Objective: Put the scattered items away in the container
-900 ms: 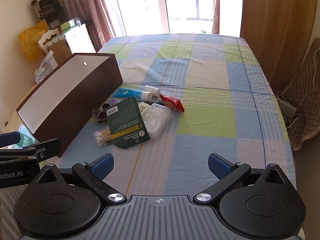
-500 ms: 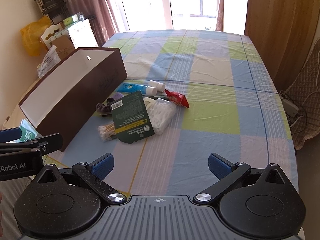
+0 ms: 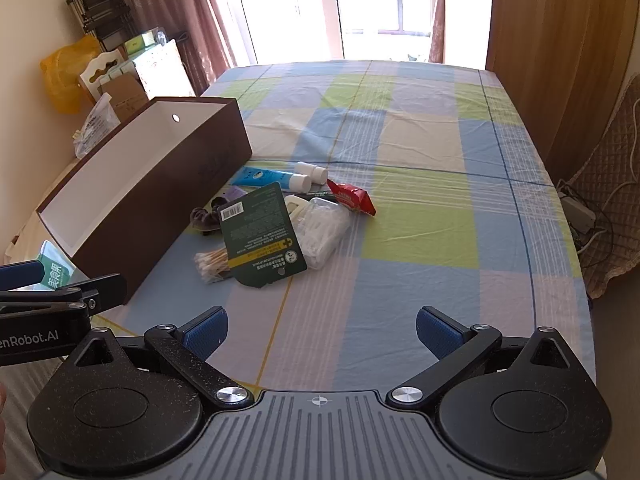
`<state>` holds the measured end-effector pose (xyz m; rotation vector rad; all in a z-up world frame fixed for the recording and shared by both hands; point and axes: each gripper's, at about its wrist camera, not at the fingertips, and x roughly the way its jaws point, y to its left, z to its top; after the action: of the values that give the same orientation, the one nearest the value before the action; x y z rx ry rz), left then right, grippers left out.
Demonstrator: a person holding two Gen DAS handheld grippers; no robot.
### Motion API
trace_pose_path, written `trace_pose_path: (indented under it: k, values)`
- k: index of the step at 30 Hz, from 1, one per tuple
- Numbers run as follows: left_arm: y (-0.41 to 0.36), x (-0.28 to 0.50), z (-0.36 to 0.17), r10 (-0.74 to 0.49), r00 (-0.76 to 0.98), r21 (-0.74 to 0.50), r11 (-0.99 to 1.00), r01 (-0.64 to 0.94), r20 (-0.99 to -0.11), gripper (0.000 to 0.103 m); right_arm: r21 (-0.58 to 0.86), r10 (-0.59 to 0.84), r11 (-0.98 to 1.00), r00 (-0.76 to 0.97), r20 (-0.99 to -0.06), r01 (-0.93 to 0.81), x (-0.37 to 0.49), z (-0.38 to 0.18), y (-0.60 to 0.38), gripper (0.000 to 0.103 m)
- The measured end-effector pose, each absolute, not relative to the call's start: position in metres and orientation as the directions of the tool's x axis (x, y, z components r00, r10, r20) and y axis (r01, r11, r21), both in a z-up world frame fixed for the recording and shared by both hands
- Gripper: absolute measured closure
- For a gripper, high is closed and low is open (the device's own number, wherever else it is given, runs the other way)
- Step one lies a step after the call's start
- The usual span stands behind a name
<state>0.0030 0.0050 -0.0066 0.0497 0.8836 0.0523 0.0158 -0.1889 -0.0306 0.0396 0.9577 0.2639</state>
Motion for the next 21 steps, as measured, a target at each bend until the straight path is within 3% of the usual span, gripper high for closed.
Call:
trace_pose_path:
  k: [21]
  values:
    - [0.0054, 0.005, -0.0115, 0.068, 0.618, 0.075, 0.997, -0.015, -0.783, 0.001, 0.15, 0.235, 0.969, 0.542, -0.807, -0.197, 0.0158, -0.0322, -0.1896, 0.0]
